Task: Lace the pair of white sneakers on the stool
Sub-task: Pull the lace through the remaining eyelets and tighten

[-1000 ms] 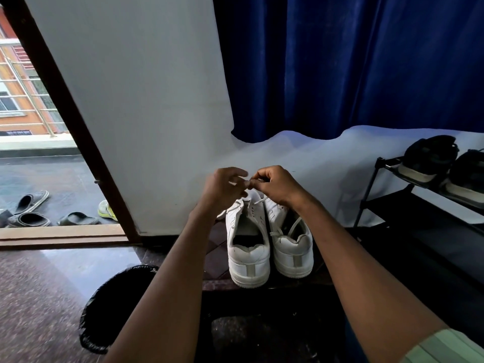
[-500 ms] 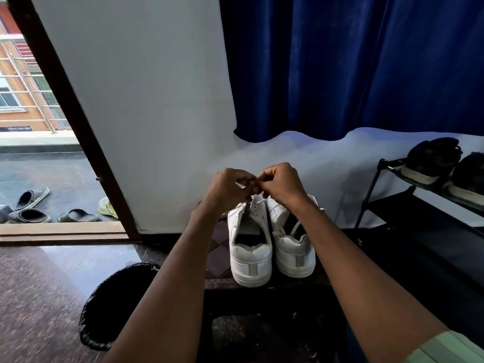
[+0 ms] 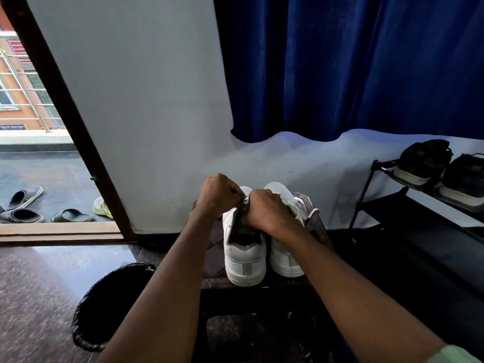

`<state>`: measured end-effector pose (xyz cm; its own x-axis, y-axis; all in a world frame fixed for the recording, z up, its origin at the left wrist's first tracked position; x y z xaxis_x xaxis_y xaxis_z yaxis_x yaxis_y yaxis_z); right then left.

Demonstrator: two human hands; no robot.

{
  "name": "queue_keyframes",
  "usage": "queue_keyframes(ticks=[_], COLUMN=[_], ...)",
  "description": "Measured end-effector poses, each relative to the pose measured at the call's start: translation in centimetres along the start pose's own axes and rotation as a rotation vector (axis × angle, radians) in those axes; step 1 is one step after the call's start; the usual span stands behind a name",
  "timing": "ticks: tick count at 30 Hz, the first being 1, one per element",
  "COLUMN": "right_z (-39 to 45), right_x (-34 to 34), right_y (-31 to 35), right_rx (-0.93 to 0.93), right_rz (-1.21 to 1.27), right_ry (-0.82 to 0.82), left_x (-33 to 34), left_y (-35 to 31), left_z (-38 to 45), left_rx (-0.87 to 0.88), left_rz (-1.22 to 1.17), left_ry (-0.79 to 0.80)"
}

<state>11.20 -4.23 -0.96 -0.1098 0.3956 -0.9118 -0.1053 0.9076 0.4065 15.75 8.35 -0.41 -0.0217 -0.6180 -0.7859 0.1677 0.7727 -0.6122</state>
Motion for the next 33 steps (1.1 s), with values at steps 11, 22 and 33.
queue_keyframes(ticks=[11,22,33], right_z=[3.7,4.4,4.2], right_x=[-0.4,0.2,0.4], right_y=[-5.1,-5.6,-5.8], right_rx=[0.211,0.212,0.244], right_rz=[0.332,0.348,0.358], right_ry=[-0.059,-0.064,-0.054], left_x=[2.0,1.5,1.4], left_y=[0.9,-0.9,-1.1], left_z=[1.3,-0.2,-0.2], left_rx=[-0.1,-0.121,-0.14], left_rz=[0.134,0.124,0.172], left_ry=[-0.003,-0.008,-0.01])
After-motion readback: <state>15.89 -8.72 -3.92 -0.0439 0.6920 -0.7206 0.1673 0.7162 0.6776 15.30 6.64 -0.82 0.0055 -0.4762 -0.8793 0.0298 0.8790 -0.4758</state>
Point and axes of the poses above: each hand's wrist, its own z-axis towards the middle knuckle, its own x-axis out of the palm, y = z × x, the point moved 7 cm from there along z, towards the middle knuckle, and after that the axes turned 7 degrees about y, right-handed, at the moved point
